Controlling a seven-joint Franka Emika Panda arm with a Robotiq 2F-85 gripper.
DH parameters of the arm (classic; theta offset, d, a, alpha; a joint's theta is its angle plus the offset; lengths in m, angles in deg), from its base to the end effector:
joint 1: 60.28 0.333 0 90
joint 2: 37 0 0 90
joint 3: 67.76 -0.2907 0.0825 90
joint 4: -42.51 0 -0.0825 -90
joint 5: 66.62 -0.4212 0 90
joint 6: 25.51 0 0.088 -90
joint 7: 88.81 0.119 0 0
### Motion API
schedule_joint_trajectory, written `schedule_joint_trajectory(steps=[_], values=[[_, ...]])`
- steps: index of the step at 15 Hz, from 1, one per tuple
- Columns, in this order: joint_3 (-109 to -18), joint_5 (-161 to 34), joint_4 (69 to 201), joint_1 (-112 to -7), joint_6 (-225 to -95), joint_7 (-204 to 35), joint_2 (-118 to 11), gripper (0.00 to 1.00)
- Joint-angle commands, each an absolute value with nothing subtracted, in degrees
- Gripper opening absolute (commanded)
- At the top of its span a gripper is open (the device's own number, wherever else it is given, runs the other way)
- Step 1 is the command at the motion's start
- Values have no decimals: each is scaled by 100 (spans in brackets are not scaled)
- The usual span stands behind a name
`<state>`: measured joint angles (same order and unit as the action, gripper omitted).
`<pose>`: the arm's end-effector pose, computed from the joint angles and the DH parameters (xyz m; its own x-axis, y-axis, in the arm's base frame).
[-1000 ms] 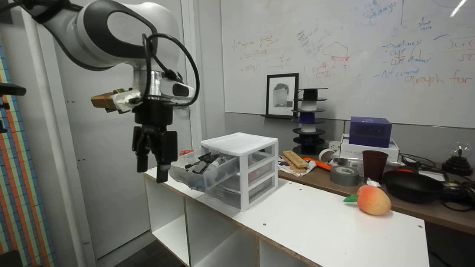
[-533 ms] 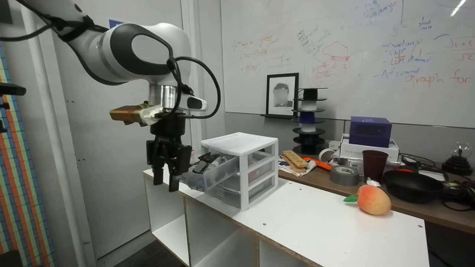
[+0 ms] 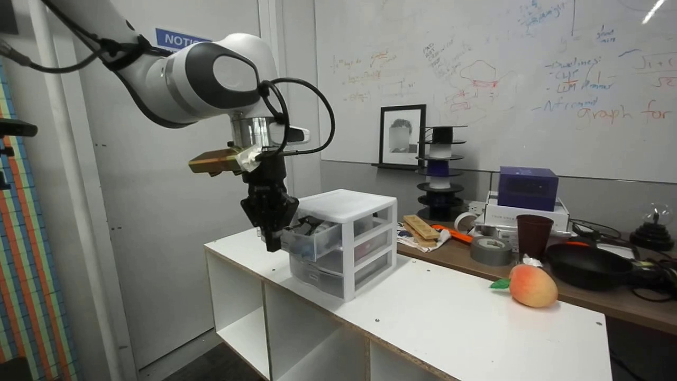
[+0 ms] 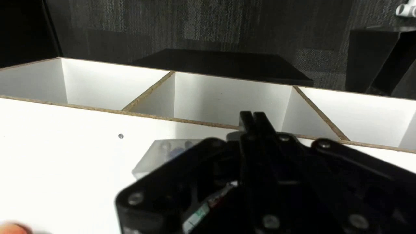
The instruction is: Put the two objects on the table into the drawer then close the drawer.
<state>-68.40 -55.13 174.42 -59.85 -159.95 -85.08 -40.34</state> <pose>0.5411 0.0055 0.2574 0.9955 0.0940 -0.0148 0.0952 -0.9854 0.1409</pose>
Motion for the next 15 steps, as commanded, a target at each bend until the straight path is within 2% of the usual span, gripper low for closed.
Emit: schedule_joint_trajectory(steps=[1, 6, 15], values=[[-6761, -5063, 17192, -5964, -16517, -8078, -4369, 0], [-6574, -4337, 16989, -5922, -17250, -7295, -4659, 0], [-6391, -4234, 16756, -5768, -17787, -6617, -4879, 0]])
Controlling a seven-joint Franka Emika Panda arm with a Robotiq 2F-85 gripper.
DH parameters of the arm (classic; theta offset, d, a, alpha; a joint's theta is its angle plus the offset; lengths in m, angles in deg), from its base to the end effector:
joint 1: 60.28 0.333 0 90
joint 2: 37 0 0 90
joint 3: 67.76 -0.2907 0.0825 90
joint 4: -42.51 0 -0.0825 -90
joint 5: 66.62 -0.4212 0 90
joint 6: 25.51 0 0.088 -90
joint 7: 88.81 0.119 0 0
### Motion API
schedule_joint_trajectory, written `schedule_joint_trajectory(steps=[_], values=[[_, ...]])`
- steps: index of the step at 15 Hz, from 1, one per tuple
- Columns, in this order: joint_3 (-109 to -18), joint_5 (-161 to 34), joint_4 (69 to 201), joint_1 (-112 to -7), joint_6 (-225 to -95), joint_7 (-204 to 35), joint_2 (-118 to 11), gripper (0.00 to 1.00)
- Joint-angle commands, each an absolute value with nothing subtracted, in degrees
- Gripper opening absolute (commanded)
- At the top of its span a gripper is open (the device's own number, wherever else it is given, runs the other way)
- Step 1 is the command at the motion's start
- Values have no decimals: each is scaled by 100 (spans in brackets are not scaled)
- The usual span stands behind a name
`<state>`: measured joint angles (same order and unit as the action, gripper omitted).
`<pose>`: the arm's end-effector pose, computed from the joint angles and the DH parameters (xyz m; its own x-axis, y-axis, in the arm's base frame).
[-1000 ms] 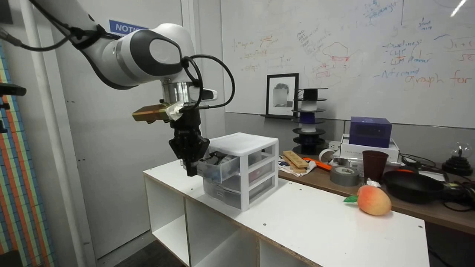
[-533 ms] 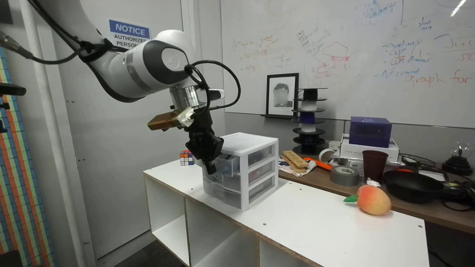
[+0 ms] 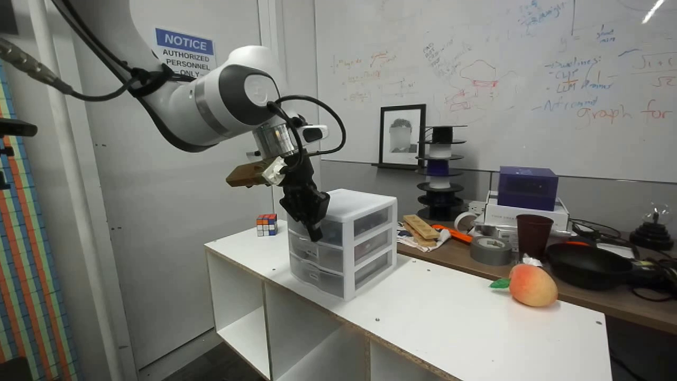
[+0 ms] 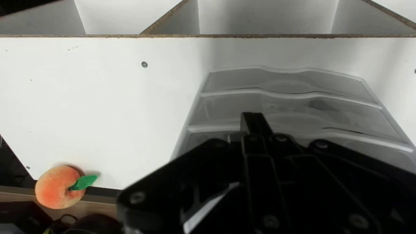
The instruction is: Put the two objects on the table into the drawer then close the drawer.
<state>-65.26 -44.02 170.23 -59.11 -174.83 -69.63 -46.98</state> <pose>0.5854 -0.0081 0.2494 0.9723 -0.0113 0.2333 -0.0594 -0.9780 0.2001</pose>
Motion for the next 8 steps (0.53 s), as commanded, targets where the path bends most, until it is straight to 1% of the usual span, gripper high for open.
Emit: schedule_joint_trajectory(steps=[1, 4, 7, 8], values=[[-6394, -4288, 16766, -5765, -17807, -6575, -4876, 0], [-6452, -4502, 16844, -5767, -17794, -6575, -4810, 0], [-6804, -5675, 17368, -5867, -17445, -7354, -4241, 0], [-6908, -6080, 17520, -5857, -17118, -7575, -3991, 0]])
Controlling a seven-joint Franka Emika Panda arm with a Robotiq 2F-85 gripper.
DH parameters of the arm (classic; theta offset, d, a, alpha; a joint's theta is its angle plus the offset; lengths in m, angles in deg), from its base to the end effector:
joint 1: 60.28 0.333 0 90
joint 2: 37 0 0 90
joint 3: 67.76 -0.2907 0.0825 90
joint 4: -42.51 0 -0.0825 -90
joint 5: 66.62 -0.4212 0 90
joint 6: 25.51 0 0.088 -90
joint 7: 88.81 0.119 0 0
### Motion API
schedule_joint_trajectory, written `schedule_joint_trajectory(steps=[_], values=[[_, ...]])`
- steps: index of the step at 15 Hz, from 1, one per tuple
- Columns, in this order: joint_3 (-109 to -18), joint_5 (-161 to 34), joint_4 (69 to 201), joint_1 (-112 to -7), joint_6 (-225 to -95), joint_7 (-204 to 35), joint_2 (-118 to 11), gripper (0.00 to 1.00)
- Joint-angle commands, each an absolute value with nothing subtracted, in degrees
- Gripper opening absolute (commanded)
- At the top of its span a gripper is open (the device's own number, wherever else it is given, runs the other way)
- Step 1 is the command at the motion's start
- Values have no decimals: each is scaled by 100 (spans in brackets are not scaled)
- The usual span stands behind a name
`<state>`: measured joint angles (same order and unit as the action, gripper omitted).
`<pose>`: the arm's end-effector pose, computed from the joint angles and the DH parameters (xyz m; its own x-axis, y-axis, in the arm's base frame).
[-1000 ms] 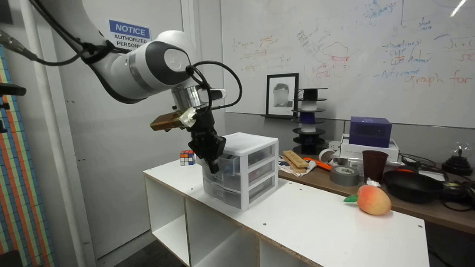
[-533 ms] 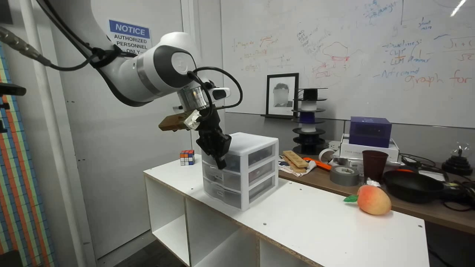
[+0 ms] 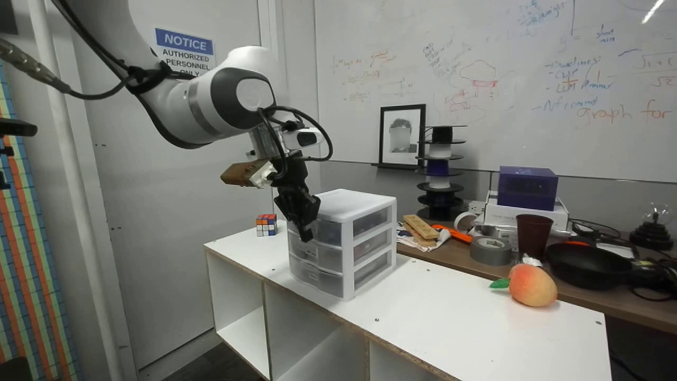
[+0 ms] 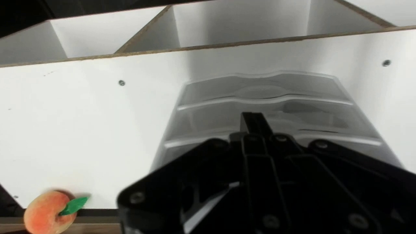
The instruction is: Put the two objects on the table into the drawer then close the drawer.
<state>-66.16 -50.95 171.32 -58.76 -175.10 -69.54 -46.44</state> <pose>0.5803 0.0032 0.2472 0.9694 -0.0978 0.2253 -0.1265 -0.9851 0.1164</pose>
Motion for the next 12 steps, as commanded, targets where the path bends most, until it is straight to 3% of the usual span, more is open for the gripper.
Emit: schedule_joint_trajectory(steps=[1, 7, 9, 12], values=[[-6900, -6102, 17658, -5789, -16733, -7510, -3695, 2], [-7025, -6599, 18207, -5756, -14622, -7546, -1881, 6], [-7007, -6764, 18185, -5752, -13948, -7654, -1307, 27], [-6908, -7017, 17967, -5770, -13227, -7877, -613, 45]])
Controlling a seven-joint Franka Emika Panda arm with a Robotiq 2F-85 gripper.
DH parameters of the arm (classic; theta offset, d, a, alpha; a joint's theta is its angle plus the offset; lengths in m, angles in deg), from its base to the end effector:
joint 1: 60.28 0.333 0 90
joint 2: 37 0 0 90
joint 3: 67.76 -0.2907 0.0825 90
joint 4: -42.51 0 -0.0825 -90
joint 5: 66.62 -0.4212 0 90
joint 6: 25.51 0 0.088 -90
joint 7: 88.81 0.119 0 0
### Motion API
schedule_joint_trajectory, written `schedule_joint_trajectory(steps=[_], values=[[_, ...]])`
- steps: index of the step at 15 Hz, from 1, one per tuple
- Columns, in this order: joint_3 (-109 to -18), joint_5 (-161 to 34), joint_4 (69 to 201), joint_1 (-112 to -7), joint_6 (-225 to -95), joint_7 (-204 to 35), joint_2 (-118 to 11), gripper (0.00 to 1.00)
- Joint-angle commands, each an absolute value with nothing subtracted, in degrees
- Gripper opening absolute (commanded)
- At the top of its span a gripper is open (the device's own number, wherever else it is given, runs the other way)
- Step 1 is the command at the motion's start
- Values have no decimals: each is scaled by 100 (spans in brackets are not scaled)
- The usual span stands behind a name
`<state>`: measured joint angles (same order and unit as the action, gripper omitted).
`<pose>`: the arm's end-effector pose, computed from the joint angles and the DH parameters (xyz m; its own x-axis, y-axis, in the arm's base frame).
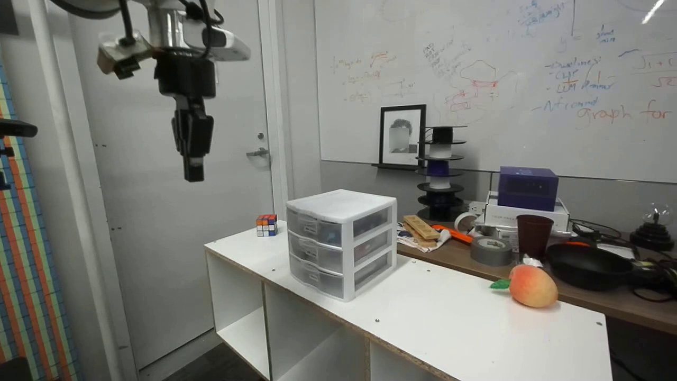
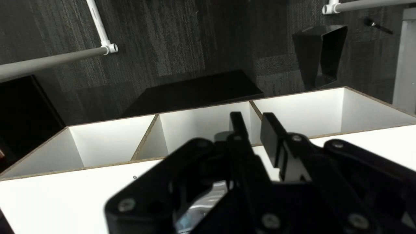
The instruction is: Put the two objects on the table into the drawer then close the drawer.
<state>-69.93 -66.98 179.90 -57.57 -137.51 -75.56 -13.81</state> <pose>0.4611 0.0396 0.4129 0.9878 -0.1515 -0.0355 -0.1510 -0.9884 0.0178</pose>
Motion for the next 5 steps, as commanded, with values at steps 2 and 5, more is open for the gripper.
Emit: schedule_joint_trajectory(steps=[2, 5], values=[[-6668, -7389, 17572, -5766, -12637, -8229, -392, 61], [-6801, -7287, 17672, -5877, -12736, -8114, -383, 60]])
